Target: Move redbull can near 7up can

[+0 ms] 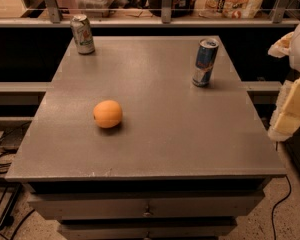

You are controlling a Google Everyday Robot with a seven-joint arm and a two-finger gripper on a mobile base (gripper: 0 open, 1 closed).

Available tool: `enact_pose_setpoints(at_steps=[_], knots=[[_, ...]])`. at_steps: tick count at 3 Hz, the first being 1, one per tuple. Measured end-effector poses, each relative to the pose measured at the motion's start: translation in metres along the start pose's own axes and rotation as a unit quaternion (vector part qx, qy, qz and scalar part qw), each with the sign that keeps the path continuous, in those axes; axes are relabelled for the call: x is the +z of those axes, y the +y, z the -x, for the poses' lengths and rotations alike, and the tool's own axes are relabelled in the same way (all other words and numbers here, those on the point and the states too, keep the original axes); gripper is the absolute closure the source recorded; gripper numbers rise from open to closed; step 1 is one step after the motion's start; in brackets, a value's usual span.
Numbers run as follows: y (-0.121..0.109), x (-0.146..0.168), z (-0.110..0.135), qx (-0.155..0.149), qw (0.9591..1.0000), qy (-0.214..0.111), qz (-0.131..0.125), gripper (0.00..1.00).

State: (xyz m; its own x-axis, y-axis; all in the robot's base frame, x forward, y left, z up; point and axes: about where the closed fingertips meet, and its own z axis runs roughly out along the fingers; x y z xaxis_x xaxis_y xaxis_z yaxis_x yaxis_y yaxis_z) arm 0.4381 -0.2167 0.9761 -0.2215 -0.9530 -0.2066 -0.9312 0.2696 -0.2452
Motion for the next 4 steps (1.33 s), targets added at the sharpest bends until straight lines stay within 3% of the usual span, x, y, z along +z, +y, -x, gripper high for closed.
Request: enact_pose_setpoints(at_steps=[2,3,4], knots=[[-0.003,0.001,0.0,0.006,0.9999,-0.014,-0.005,0.0],[-0.017,0.011,0.007,0.032,0.9964,-0.078,-0.011,0.0],[-0.051,0.026,0.029,0.066,0.98,-0.185,-0.032,0.0]])
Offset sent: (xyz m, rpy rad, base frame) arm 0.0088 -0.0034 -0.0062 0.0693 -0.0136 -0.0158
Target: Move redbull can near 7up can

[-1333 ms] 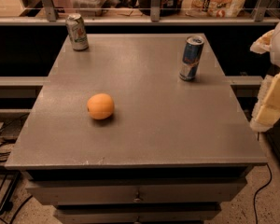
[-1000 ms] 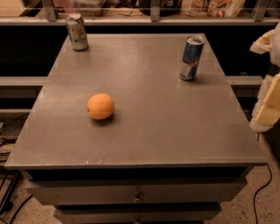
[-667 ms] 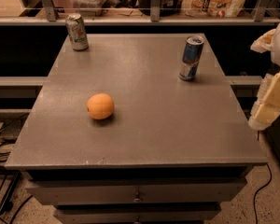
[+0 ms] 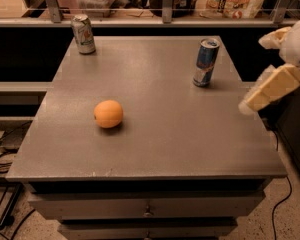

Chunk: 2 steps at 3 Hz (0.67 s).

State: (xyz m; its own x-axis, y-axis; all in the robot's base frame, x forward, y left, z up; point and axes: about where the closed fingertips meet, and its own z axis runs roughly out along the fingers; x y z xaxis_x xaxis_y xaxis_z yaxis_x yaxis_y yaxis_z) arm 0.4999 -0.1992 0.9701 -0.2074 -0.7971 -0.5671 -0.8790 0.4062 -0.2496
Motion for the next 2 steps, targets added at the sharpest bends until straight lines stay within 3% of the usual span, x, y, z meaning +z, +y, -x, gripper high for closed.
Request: enact_pose_setpoints(at_steps=[1,2], knots=[[-0.0322,-0.0067,0.03,0.028,0.9967,-0.047,-0.061,0.0],[-0.0398,-0.0077,0.0336,0.041,0.9949,-0.052,-0.075,0.0]])
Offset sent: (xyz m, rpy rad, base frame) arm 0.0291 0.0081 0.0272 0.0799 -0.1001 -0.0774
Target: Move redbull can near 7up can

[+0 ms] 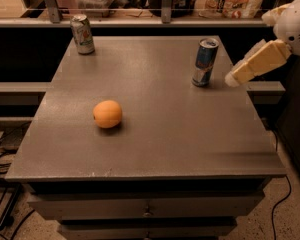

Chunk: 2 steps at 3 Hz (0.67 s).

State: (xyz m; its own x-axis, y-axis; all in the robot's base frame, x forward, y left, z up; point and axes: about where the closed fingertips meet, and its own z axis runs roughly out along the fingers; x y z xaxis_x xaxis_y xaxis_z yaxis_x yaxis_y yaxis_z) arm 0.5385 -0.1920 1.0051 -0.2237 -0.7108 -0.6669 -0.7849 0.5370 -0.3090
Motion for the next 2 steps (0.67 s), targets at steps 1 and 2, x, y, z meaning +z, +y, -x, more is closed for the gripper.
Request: enact_pose_setpoints(at_steps=[1,2], knots=[[-0.008,0.019,-0.002,0.026,0.9995,-0.017,0.004,0.0],[-0.033,0.065,0.003,0.101,0.9912,-0.086,0.007,0.0]])
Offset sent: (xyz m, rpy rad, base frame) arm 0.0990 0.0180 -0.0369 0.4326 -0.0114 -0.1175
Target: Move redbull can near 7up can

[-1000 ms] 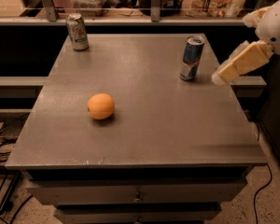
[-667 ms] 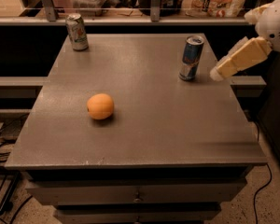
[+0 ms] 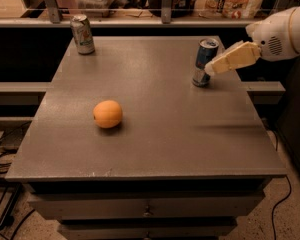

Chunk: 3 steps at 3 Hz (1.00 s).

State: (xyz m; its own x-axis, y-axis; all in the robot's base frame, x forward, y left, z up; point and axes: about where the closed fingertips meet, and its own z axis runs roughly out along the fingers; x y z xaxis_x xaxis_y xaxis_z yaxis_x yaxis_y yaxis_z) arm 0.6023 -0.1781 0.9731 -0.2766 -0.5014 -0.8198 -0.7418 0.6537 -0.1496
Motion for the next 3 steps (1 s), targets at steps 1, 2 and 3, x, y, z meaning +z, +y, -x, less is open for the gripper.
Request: enact_pose_setpoints(at_steps=[1,2,3], knots=[[-0.018,0.029,-0.002,0.042,0.9986,-0.033,0.0,0.0],[-0.026,0.064,-0.001,0.067,0.9962,-0.051,0.019,0.0],[-0.028,0.092,-0.006,0.085,0.9948,-0.048,0.03,0.19]])
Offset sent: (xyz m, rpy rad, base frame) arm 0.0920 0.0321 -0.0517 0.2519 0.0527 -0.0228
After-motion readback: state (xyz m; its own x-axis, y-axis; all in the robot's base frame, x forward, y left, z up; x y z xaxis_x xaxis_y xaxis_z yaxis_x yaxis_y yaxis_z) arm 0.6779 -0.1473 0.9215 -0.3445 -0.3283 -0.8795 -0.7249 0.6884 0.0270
